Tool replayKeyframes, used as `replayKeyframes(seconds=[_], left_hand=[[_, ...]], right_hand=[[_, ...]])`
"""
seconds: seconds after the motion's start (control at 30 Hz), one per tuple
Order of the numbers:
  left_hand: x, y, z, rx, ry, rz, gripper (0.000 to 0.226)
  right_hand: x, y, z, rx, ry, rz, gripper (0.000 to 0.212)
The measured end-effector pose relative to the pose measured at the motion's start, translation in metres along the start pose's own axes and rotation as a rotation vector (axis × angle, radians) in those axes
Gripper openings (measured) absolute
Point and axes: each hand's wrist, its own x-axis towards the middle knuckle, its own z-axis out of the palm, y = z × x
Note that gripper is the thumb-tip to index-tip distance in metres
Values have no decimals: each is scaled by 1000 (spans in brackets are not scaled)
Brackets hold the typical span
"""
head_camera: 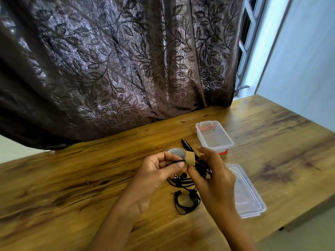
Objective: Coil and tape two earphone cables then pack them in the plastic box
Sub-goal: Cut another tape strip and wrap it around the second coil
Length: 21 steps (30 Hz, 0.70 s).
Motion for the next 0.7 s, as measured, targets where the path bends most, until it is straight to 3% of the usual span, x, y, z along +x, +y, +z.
replayKeyframes(seconds=[0.23,0.47,0.7], left_hand=[[-2,2,-3,-100,-24,-47,28],[-4,0,-5,-94,59,-64,20],[-6,-2,-10,-55,75,-41,19]], right_hand=[[5,-8,-4,298,-79,290,58],[10,-19,-7,742,-100,595,64],[11,-24,-8,905,-146,761,70]])
